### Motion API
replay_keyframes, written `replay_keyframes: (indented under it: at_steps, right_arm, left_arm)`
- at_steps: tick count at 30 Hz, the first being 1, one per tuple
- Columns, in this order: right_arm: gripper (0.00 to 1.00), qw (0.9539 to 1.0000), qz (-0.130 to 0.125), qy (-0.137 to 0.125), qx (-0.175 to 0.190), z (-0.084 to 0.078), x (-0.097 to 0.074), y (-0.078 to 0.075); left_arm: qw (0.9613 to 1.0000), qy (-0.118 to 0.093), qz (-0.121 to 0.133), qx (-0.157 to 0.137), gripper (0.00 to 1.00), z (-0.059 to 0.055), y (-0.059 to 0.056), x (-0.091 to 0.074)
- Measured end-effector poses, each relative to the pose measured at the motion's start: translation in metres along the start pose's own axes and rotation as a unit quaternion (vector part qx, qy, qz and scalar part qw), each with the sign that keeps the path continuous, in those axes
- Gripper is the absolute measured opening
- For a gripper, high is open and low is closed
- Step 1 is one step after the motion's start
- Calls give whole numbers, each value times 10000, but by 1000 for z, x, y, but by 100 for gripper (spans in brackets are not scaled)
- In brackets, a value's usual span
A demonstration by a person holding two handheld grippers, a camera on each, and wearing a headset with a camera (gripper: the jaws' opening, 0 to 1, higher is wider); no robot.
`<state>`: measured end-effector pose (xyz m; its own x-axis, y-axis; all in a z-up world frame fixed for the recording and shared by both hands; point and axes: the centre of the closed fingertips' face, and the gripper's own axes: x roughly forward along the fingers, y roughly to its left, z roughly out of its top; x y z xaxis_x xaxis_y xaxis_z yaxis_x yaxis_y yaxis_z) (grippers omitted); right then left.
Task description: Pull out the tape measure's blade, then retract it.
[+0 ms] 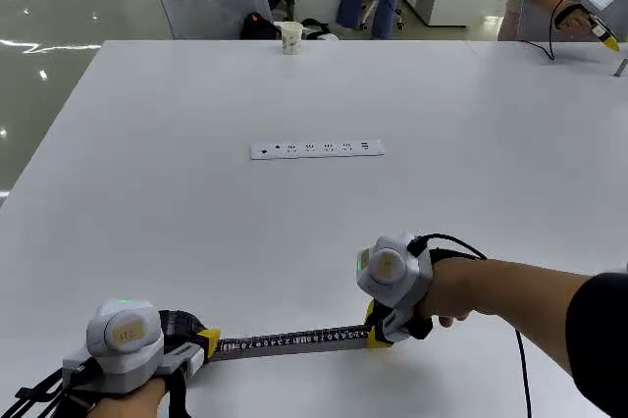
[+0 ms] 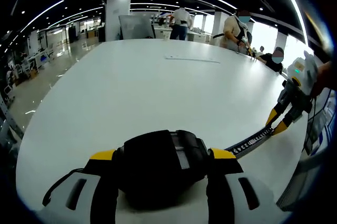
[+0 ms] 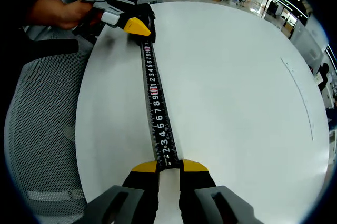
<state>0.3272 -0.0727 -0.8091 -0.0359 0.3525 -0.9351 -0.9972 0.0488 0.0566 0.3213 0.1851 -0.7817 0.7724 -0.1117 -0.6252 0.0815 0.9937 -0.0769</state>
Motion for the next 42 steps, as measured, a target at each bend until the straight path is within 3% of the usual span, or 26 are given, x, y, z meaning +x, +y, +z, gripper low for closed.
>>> replay_keyframes:
  at_steps: [10, 42]
  right_arm:
    - [11, 9999, -7, 36, -121, 2, 2, 1]
    - [11, 9996, -63, -9, -271, 12, 5, 3]
  left_arm:
    - [9999, 22, -109, 36, 63, 0, -1, 0]
    - [9999, 66, -101, 67, 64, 0, 1, 0]
